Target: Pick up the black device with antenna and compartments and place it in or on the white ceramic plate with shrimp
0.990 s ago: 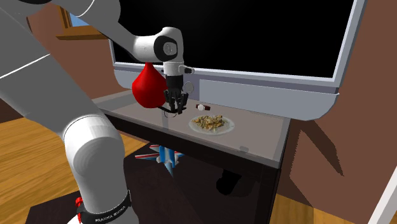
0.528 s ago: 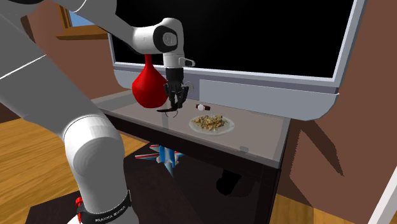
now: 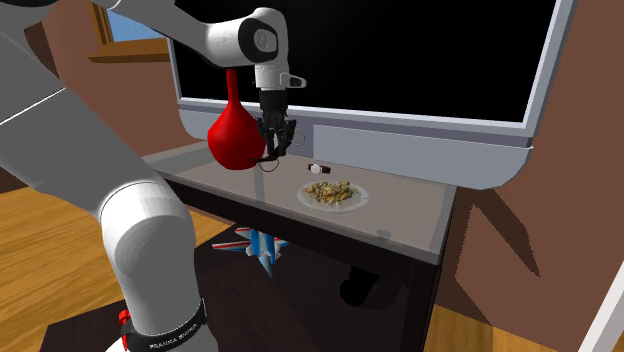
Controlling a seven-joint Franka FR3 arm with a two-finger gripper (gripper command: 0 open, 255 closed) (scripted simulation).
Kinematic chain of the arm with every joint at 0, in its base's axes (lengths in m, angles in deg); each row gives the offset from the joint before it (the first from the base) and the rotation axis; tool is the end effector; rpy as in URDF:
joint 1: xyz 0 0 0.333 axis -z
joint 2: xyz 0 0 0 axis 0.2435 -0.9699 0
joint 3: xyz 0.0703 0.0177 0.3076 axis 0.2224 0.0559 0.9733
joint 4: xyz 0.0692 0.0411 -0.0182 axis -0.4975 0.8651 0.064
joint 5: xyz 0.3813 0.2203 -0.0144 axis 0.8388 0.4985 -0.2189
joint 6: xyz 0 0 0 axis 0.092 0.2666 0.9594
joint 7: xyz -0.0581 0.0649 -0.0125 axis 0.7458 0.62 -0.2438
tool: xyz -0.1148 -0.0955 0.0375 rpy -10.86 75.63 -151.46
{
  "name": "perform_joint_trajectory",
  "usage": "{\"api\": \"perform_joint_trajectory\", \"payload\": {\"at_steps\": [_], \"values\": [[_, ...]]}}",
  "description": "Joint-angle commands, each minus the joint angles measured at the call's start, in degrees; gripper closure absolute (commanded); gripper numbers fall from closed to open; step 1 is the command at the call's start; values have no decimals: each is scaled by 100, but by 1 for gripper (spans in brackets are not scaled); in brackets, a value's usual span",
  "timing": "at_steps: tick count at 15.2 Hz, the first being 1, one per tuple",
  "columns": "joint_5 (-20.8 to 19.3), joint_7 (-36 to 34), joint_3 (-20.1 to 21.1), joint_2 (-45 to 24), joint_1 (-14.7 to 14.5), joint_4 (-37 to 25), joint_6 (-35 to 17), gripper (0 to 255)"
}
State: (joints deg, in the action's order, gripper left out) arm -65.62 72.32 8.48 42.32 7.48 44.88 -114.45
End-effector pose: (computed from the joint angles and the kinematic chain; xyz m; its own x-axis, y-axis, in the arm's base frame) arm 0.3751 0.2530 0.4344 0.9462 0.3222 -0.0319 0.3233 -0.9455 0.0402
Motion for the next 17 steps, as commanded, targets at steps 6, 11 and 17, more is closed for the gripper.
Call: {"api": "perform_joint_trajectory", "payload": {"at_steps": [6, 11, 17], "values": [[-193, 413, -352, -2, 184, -162, 196, 255], [-492, 1067, -844, -164, 490, -152, 57, 255], [-834, 1795, -1382, -557, 862, -351, -122, 255]]}}
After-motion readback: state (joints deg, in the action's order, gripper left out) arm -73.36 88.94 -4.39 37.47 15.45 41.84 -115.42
